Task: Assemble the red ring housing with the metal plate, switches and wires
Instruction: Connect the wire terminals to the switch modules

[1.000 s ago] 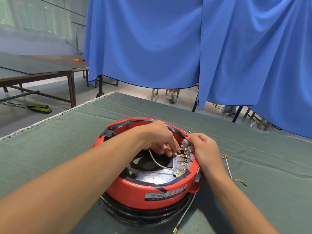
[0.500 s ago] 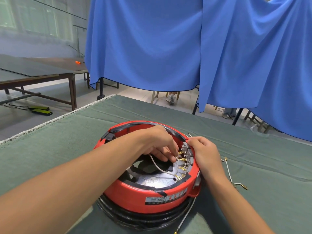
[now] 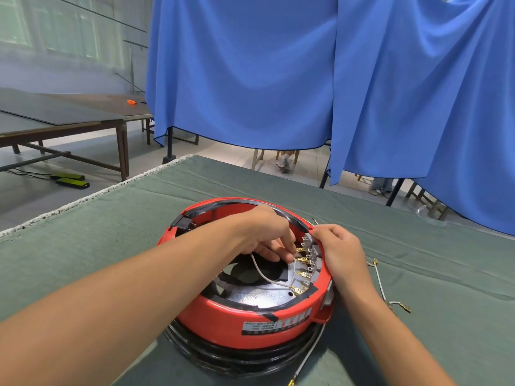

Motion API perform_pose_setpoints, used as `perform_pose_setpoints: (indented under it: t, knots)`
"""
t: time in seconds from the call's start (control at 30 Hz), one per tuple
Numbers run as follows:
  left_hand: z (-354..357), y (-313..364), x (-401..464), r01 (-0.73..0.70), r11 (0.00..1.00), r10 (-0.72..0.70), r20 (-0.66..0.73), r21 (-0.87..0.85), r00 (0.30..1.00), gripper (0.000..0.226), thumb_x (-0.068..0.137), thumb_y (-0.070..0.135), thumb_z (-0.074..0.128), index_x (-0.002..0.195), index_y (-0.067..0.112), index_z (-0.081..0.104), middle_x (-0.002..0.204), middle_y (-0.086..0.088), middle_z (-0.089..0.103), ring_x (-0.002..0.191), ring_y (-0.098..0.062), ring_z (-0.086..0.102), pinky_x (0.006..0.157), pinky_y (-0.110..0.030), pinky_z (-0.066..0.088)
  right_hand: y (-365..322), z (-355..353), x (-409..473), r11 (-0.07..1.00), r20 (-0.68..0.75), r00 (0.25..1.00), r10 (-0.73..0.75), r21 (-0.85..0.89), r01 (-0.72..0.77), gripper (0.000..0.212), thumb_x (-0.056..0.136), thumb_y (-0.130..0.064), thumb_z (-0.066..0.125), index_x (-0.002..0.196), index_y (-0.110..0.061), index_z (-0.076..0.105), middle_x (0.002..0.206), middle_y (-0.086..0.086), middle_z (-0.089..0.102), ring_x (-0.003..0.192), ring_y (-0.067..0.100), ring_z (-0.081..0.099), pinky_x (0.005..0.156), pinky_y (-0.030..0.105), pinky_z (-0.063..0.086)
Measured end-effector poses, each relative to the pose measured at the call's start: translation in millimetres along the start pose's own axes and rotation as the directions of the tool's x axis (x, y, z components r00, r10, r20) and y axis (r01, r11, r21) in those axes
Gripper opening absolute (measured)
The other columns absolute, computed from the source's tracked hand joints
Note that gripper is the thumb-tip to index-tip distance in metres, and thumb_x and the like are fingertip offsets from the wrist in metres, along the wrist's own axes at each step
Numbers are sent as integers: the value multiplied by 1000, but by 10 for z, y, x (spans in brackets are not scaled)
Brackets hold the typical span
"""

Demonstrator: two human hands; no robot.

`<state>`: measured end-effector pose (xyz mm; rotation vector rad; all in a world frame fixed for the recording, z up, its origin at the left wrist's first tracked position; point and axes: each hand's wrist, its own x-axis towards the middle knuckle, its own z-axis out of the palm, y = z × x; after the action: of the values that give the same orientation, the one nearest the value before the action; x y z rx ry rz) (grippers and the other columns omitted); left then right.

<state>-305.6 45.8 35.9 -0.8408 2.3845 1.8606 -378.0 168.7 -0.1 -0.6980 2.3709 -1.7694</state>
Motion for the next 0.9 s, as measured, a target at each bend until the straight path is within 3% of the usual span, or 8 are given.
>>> perform_pose_setpoints:
  t: [0.33, 0.67, 0.9]
  knots:
    - [8, 6, -6, 7, 1000, -7, -11, -6, 1000, 12, 79, -8, 63, 81, 3, 60, 78, -13, 69, 51, -16, 65, 42, -20, 48, 0, -1, -11, 1000, -11, 1000, 12, -9, -12, 13, 87, -17, 57, 79, -16, 67, 79, 2, 67, 77, 18, 60, 63, 31, 44]
    - [8, 0, -15, 4, 1000, -5, -35, -13, 999, 12, 79, -9, 62, 80, 3, 61, 76, -13, 70, 47, -14, 64, 42, -20, 47, -91, -75, -116, 943, -137, 983, -122, -327, 71, 13, 83, -31, 61, 73, -25, 65, 75, -12, 65, 77, 14, 58, 62, 30, 39]
    - [60, -1, -19, 4, 1000, -4, -46, 3, 999, 12, 79, -9, 61, 81, 4, 61, 76, -11, 68, 44, -13, 62, 40, -18, 45, -107, -101, -142, 943, -194, 969, -151, -324, 82, 14, 82, -35, 67, 76, -25, 60, 75, -14, 61, 77, 15, 58, 63, 30, 38]
